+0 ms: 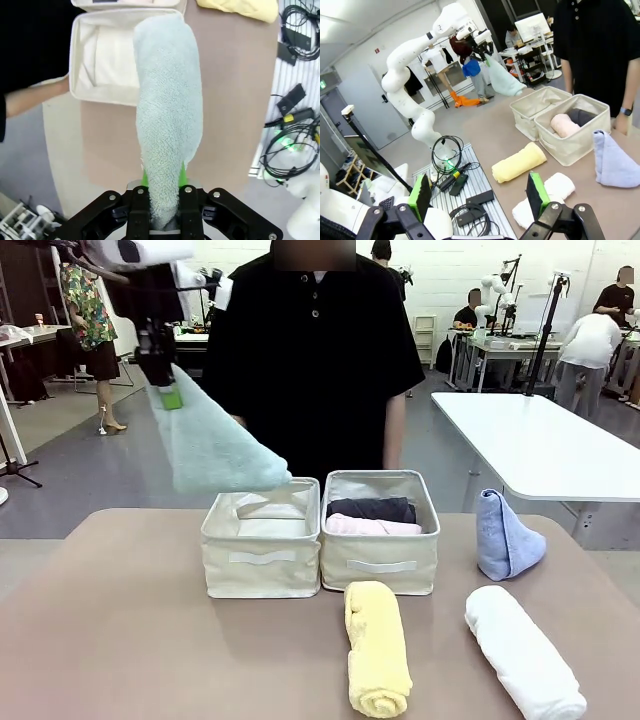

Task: Sort the towels based on their folding style.
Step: Pick up one triangle-folded towel and place it in the left Fabric basket.

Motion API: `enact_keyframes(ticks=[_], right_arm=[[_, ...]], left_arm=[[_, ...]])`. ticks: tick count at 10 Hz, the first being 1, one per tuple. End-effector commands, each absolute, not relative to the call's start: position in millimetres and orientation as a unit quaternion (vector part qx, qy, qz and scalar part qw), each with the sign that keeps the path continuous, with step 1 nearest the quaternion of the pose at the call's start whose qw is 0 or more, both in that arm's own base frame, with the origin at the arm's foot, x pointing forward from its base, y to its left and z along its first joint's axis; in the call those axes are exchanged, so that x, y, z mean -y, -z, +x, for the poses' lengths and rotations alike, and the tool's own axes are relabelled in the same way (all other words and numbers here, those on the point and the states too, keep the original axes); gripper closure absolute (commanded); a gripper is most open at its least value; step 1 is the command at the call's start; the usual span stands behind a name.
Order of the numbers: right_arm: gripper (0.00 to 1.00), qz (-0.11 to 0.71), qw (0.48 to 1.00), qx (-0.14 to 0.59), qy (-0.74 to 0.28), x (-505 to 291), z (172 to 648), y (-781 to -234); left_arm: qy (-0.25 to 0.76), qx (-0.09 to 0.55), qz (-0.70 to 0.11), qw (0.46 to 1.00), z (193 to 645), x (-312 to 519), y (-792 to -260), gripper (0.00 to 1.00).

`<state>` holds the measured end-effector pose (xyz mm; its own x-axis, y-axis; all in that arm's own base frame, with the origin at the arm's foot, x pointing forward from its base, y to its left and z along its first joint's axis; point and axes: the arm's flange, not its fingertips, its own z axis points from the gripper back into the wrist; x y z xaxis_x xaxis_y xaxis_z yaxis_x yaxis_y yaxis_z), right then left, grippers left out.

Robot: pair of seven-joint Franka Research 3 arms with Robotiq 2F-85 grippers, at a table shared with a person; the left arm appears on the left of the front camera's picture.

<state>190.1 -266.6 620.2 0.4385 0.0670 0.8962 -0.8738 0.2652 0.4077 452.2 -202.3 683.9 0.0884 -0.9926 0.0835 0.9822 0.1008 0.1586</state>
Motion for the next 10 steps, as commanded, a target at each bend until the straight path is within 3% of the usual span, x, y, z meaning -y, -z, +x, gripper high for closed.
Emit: enact_keyframes(ticks=[1,8,9,10], right_arm=[[0.0,0.502,0.686,0.401,-0.343,265.9,191.2,-620.2],[0.0,0.502,0.686,0.401,-0.343,265.9,191.2,-620.2],[0.0,0.502,0.686,0.401,-0.343,265.9,191.2,-620.2],[0.0,0.502,0.686,0.401,-0.343,265.9,191.2,-620.2]], left_arm=[[0.683,0.089,0.058,0.723,466.6,219.1,-678.4,0.81],[0.701,0.052,0.083,0.707,505.4,256.4,-597.9,0.81],[0.688,0.057,0.072,0.72,508.8,260.1,-591.9,0.81],[0.629,0.045,0.054,0.774,501.5,258.0,-604.3,0.81]])
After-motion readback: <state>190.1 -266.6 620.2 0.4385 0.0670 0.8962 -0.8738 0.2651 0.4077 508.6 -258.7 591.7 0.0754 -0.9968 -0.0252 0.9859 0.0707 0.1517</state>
